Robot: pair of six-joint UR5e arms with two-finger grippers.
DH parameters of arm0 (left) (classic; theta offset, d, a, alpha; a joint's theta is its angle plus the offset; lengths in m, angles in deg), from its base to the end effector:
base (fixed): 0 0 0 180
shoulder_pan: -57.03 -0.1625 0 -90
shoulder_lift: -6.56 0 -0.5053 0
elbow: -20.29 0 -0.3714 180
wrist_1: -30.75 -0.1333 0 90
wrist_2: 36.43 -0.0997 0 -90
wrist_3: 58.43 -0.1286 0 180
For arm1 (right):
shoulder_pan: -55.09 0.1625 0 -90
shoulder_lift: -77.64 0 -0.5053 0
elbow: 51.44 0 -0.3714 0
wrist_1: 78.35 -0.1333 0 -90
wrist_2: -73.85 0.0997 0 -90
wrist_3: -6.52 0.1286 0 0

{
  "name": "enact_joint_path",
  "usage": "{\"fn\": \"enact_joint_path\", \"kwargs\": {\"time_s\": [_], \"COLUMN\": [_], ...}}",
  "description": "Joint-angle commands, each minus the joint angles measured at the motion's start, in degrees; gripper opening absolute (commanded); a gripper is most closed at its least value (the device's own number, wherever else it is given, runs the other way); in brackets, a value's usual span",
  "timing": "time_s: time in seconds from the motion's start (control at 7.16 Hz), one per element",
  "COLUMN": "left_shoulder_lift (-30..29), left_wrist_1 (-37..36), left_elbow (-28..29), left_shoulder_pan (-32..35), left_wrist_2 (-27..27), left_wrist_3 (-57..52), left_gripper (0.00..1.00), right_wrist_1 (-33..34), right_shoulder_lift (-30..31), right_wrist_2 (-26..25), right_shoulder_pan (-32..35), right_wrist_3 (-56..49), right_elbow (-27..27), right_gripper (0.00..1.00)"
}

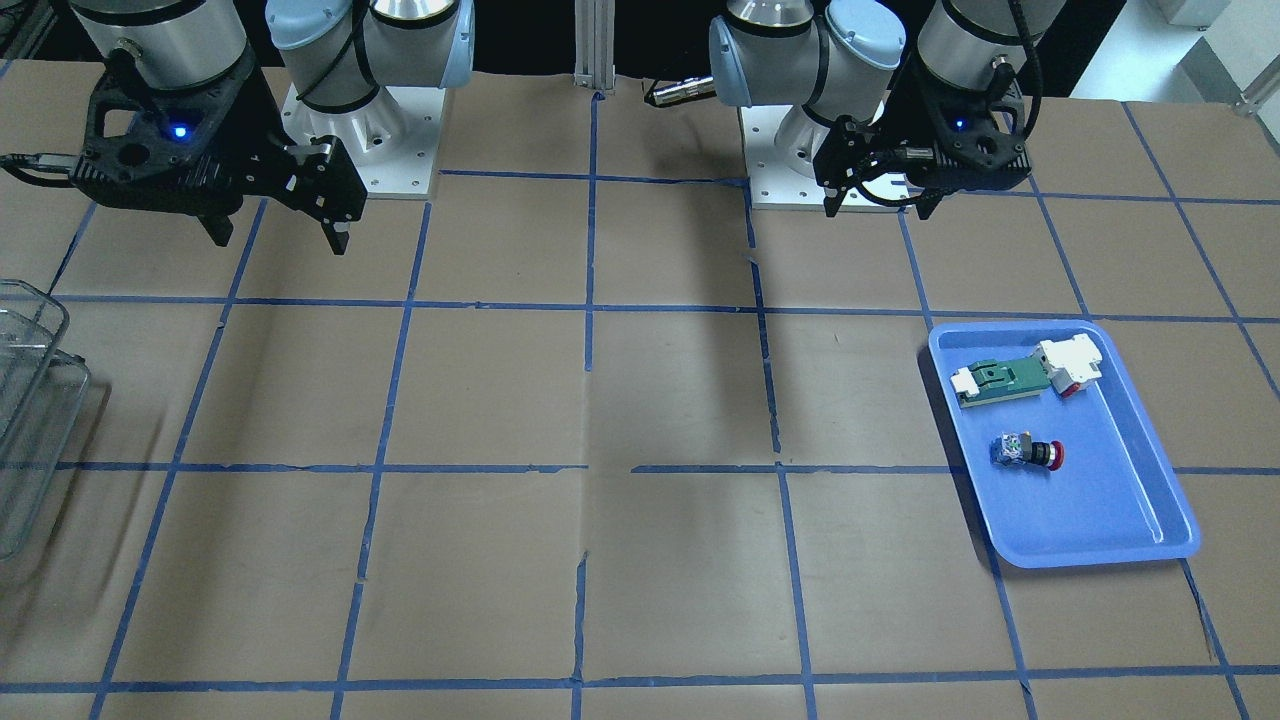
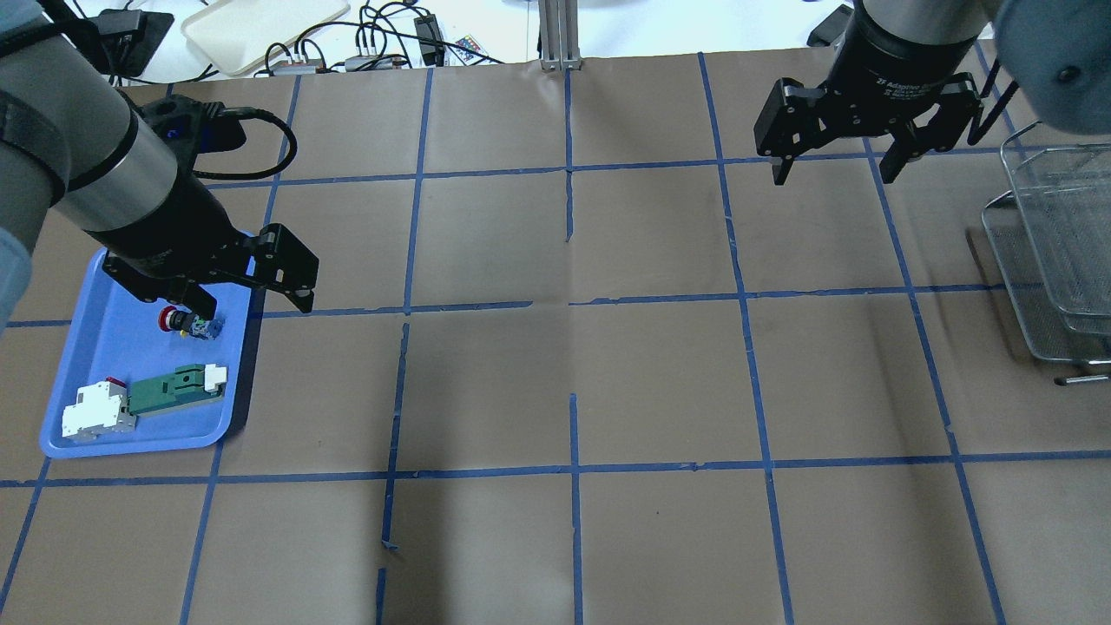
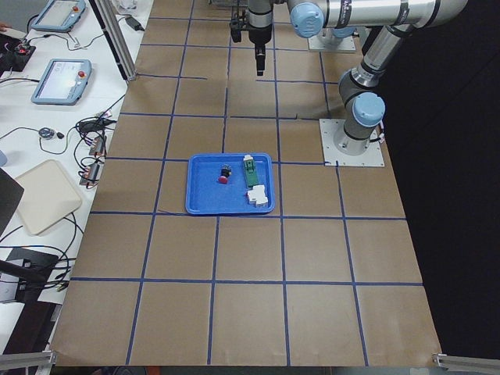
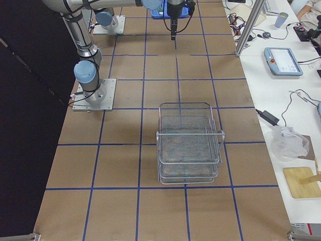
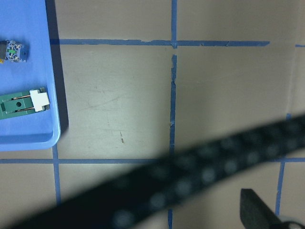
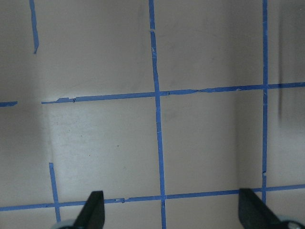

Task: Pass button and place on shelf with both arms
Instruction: 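Raise the left gripper above the blue tray and open it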

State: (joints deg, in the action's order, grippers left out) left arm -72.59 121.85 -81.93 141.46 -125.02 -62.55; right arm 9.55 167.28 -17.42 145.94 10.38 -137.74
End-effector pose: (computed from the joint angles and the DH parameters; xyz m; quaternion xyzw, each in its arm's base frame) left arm -0.0999 -0.3817 0.5171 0.0129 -0.9996 -0.0204 0.0141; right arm 0.1375 -0.4744 0.5630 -0.0264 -0.9995 0.0113 0.0106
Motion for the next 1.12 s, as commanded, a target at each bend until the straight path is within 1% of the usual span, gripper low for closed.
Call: {"fn": "enact_joint_path", "kwargs": {"time_s": [0.0,0.84,0.98], "left_shoulder_lift": [0.05,-1.18,-1.18], "left_wrist_1": [0.13,-0.57,-0.14], "left_elbow": [0.0,0.09,0.0], "left_shoulder_pan": [-0.05,-0.93,-0.93], "left_wrist_2": [0.25,0.78,0.78], "left_wrist_3": [0.07,0.07,0.07], "left_gripper": [1.0,1.0,1.0], "right_wrist_1": [0.17,0.17,0.25], "right_shoulder_lift": [-0.08,-0.17,-0.17], "right_wrist_2": [-0.04,-0.13,-0.83], "right_shoulder_pan": [0.03,0.03,0.03], "right_wrist_3": [0.01,-0.17,-0.43], "right_elbow": [-0.09,-0.18,-0.18], "right_gripper": [1.0,1.0,1.0]}}
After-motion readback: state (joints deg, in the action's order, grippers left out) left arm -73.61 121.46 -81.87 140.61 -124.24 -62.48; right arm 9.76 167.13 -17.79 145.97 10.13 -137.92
